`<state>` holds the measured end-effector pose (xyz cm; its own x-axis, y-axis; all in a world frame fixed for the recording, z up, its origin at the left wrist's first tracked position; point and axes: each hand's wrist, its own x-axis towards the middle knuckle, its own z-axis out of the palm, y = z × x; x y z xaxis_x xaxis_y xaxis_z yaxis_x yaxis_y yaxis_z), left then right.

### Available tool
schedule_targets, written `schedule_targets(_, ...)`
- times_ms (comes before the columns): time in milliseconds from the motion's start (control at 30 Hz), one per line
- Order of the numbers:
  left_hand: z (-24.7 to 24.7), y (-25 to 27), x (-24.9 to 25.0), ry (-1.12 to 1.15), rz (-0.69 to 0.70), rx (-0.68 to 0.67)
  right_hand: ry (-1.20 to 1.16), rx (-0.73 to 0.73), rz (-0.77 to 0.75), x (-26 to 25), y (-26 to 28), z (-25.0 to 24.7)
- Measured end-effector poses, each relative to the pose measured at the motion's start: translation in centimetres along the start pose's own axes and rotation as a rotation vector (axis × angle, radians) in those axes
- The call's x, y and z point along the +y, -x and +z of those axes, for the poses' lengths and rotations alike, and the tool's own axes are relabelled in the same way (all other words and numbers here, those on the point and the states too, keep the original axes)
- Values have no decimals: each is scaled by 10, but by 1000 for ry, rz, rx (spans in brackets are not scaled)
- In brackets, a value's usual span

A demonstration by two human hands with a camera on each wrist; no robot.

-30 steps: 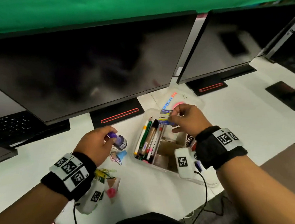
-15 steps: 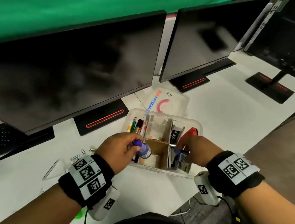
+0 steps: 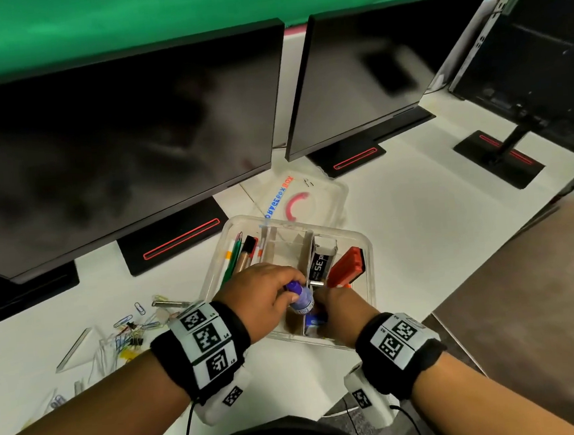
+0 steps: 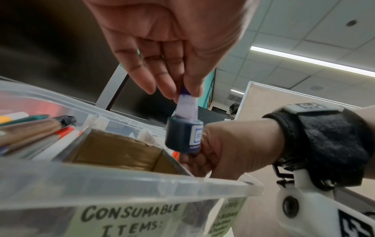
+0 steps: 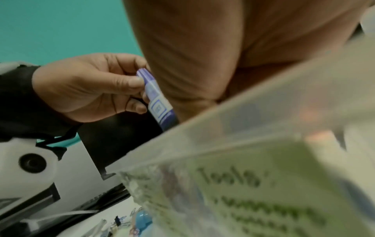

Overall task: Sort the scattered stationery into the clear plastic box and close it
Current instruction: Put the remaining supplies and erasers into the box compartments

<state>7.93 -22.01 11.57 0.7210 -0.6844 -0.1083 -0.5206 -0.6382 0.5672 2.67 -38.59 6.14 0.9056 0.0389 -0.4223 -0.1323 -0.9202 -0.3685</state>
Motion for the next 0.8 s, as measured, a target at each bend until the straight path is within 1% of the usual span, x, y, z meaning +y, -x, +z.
schedule_targets(67,2,-1,1,-3,2,-13,-29,-43,9,3,0,1)
schedule_targets(167,6,-4,3,6,10,-34,-191,-49,76,17,1,-14)
schedule_targets(233,10,-6,5,29,24,-50,-276,33,128,28,3,-29)
schedule_targets(333,20,-10,14,30,74,-78,-320,170,174,37,8,-46)
schedule_targets(433,37,-17,23,23,116,-115,-341,191,176,37,11,-54)
schedule_targets(567,59,-29,30,-72,153,-244,-357,167,191,36,11,-50)
schedule_targets(700,68,-39,28,-269,216,-378,-309,160,214,37,6,-42)
schedule_targets(800,74,-45,23,-384,222,-482,-291,158,211,38,4,-41)
